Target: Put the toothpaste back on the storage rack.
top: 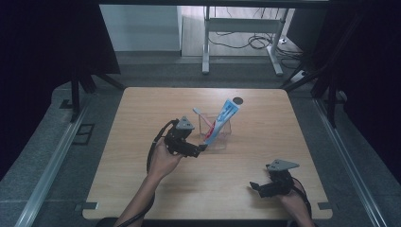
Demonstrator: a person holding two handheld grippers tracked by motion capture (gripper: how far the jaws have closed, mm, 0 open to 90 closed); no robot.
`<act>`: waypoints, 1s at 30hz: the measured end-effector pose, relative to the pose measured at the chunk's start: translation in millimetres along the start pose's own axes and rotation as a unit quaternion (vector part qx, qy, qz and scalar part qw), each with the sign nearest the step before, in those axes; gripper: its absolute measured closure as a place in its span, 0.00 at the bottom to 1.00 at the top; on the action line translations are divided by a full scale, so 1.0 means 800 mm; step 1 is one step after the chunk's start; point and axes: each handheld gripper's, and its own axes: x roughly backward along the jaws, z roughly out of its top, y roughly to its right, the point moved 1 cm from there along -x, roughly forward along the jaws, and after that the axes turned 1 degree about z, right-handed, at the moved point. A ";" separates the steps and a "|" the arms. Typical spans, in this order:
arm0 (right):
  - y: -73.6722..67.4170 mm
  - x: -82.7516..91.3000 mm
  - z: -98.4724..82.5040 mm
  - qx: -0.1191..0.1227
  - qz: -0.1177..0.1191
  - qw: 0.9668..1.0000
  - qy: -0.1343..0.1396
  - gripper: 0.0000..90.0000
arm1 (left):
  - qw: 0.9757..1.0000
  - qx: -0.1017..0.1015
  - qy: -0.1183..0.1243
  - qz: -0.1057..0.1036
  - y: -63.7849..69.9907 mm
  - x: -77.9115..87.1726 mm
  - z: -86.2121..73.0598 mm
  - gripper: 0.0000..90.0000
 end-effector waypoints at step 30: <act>-0.001 -0.001 0.000 0.000 -0.002 1.000 -0.002 0.00 | 1.000 0.006 0.002 0.008 0.007 0.027 -0.053 0.15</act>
